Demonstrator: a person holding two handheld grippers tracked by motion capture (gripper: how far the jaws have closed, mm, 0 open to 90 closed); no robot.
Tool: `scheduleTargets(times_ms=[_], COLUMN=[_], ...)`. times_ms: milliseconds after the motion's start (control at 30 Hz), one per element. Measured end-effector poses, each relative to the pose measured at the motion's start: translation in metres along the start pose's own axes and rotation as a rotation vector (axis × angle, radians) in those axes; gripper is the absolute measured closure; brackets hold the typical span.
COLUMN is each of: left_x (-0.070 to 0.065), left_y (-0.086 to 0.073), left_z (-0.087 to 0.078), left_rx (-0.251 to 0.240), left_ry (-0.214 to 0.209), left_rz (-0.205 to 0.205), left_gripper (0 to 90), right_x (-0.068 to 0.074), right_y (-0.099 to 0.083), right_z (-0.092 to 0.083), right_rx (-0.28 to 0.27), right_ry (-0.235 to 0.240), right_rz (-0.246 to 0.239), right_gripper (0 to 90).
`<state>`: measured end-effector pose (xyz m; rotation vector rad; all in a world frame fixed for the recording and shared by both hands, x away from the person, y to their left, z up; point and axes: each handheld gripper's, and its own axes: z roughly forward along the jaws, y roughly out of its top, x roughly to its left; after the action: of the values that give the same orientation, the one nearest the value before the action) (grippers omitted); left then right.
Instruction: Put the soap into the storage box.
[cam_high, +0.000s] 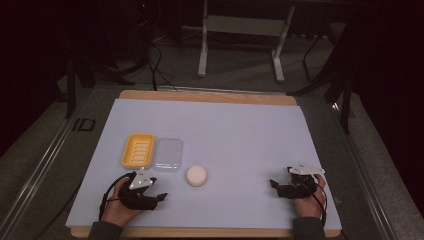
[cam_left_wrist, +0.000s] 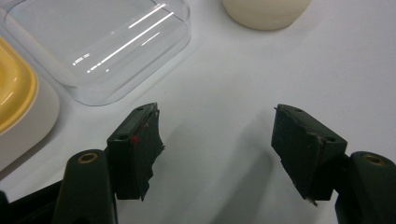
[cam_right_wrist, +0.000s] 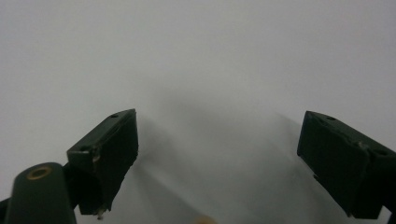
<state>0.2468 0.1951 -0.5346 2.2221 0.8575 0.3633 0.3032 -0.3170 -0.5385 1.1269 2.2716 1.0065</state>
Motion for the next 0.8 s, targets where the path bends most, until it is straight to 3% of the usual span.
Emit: scheduleTargets(times_ms=[133, 300, 367, 800], left_x=[-0.0032, -0.0065, -0.0072, -0.0079], left_y=[0.0002, 0.0015, 0.0013, 0.0033], left_z=[0.0019, 0.0050, 0.0053, 0.0042], left_rx=[0.011, 0.015, 0.013, 0.003], left_ry=[0.003, -0.005, -0.004, -0.003], left_rz=[0.014, 0.026, 0.026, 0.033], left_gripper=[33.2, 33.2, 33.1, 31.1], right_x=[-0.0008, 0.0024, 0.0019, 0.0021], right_y=[-0.0012, -0.0034, -0.0040, -0.0039], right_z=[-0.0021, -0.0065, -0.0076, -0.0074], right_rx=[-0.025, -0.076, -0.086, -0.084], right_ry=[0.000, -0.035, -0.020, -0.022], right_rz=[0.012, -0.003, -0.004, -0.005], right_gripper=[12.4, 13.3, 13.3, 13.5])
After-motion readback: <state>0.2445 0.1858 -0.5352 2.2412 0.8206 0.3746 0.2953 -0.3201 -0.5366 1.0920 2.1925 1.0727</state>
